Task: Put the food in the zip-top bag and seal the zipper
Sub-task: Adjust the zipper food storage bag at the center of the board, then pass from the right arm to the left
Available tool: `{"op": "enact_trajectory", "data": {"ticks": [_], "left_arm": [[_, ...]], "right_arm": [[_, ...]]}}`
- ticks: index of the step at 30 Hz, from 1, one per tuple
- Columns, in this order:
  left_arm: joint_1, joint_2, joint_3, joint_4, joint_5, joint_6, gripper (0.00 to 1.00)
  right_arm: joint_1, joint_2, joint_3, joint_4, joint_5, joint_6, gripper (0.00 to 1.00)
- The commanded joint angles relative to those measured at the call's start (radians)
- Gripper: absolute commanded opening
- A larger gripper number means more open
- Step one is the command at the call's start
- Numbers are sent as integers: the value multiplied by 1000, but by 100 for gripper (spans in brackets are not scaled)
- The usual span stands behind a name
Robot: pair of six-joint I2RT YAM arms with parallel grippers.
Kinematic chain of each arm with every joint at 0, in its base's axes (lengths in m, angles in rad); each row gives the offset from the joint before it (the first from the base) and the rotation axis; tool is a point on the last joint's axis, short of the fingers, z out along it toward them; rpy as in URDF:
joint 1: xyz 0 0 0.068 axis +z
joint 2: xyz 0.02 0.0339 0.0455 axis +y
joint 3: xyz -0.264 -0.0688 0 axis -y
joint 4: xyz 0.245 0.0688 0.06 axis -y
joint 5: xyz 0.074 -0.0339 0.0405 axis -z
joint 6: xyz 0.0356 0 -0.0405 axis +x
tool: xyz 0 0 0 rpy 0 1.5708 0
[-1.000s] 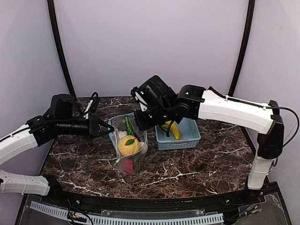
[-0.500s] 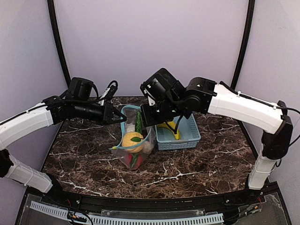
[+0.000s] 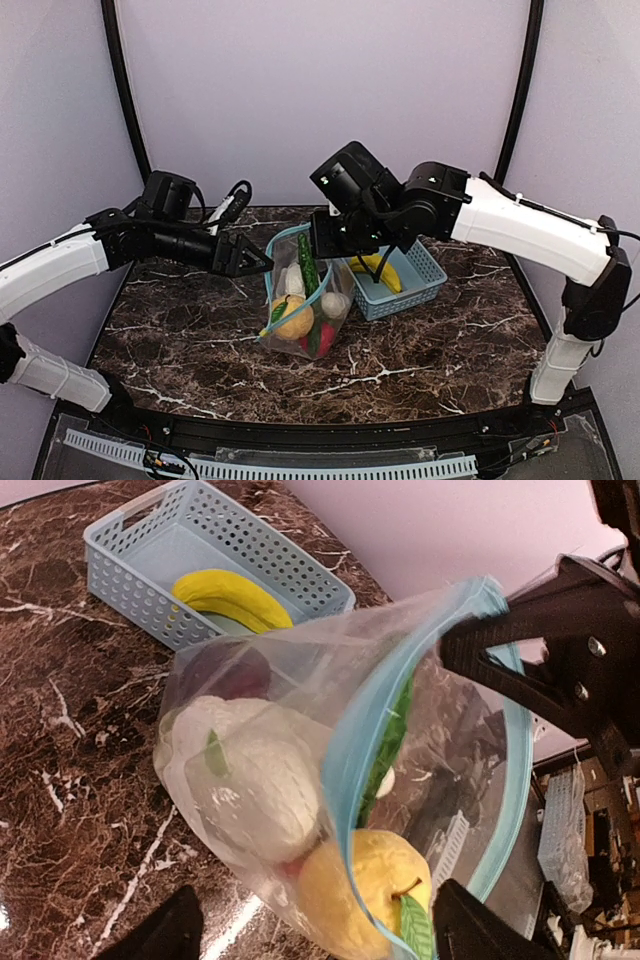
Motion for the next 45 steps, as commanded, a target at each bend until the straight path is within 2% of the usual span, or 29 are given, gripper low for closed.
{"op": "enact_trajectory", "data": {"ticks": [1, 3, 7, 13, 17, 18, 19, 23, 32, 37, 40, 45], "left_arm": [[-2, -144, -105, -39, 55, 60, 87], [-11, -201, -172, -39, 80, 62, 92], [-81, -305, -295, -36, 57, 47, 96], [-275, -347, -388, -22, -134, 10, 95], [-297, -348, -413, -16, -262, 4, 90], [-297, -345, -413, -15, -272, 4, 84], [-298, -342, -410, -11, -286, 6, 75], [-299, -309, -398, 14, -276, 8, 58], [-299, -286, -401, 120, -238, -25, 43], [-298, -312, -405, 203, -255, -45, 25], [-299, -322, -358, 186, -311, -38, 4], [-297, -317, -197, 95, -354, 13, 1]], "right_arm": [[-6, 44, 49, 33, 56, 23, 0], [-6, 63, 69, 32, 56, 19, 0], [-8, 97, 112, 32, 56, 5, 0], [-13, 123, 144, 28, 58, -5, 0], [-14, 120, 141, 30, 56, -3, 0], [-14, 120, 138, 31, 54, -2, 0], [-14, 119, 137, 30, 53, -2, 0], [-15, 113, 130, 30, 52, -2, 0], [-14, 99, 108, 29, 64, -4, 0], [-14, 84, 98, 28, 72, -10, 0], [-19, 61, 90, 16, 91, -23, 0], [-38, -31, 53, -35, 106, -29, 0]]}}
